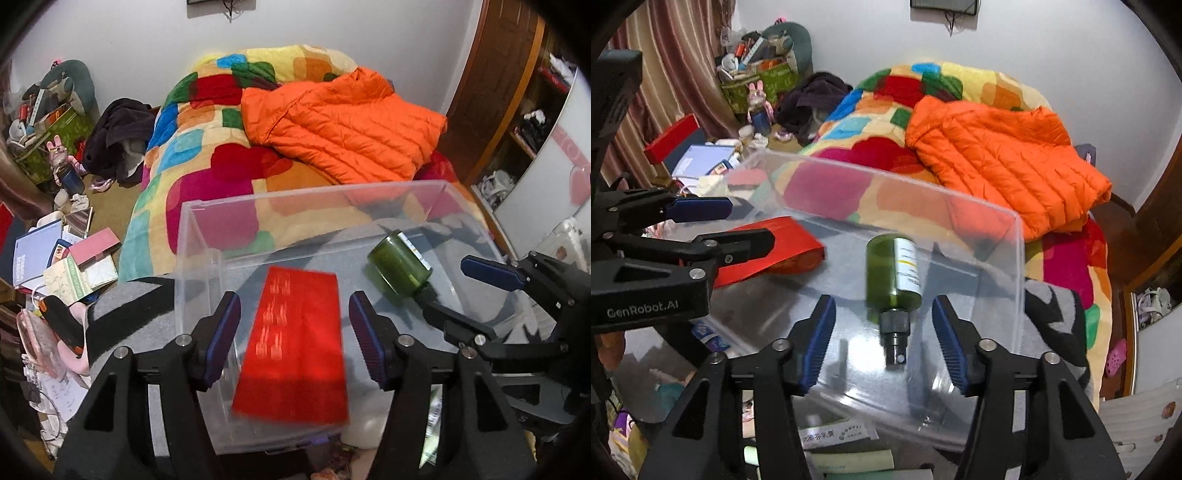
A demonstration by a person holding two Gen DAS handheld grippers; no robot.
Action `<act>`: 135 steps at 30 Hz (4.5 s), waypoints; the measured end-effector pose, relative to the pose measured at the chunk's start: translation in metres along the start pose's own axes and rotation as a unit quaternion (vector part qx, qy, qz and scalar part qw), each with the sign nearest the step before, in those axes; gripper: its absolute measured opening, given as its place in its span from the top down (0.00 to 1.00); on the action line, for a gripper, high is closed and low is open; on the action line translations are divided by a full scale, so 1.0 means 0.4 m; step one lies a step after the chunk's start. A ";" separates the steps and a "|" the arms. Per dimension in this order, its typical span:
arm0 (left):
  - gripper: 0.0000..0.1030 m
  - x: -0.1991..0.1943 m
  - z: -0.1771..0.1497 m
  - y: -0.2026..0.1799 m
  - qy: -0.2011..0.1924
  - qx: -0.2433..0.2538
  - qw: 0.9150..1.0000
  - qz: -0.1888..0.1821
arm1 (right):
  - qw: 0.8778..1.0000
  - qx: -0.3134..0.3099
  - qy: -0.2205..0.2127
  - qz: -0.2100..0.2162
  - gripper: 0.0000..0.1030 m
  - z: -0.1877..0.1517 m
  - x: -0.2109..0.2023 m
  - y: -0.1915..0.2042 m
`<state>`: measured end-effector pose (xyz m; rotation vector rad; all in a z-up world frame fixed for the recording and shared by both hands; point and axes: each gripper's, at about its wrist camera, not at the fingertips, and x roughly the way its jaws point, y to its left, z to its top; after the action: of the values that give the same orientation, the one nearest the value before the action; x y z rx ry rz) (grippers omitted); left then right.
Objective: Organize objects
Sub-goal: 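Carry both items into the clear box and open both grippers, then grasp the teal tape roll with the left gripper while the right grasps the purple spray bottle, then lower the tape roll and spray bottle into the clear box and release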
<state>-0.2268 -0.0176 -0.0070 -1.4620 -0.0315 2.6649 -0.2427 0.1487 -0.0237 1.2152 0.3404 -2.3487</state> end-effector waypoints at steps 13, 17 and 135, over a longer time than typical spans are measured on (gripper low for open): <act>0.17 -0.162 -0.146 -0.023 -0.069 0.002 0.997 0.020 | 0.996 0.014 -0.085 0.008 0.34 -0.108 -0.196 -0.006; 0.17 -0.144 -0.204 -0.031 -0.046 -0.001 0.999 0.009 | 0.996 0.025 -0.082 0.014 0.34 -0.165 -0.211 -0.013; 0.38 -0.196 -0.352 -0.085 -0.030 0.032 0.999 -0.011 | 0.998 -0.010 -0.060 0.028 0.49 -0.249 -0.198 0.051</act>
<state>-0.0638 0.0041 -0.0145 -1.3557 0.0319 2.6657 -0.1233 0.1965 -0.0166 1.0547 0.2843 -2.3512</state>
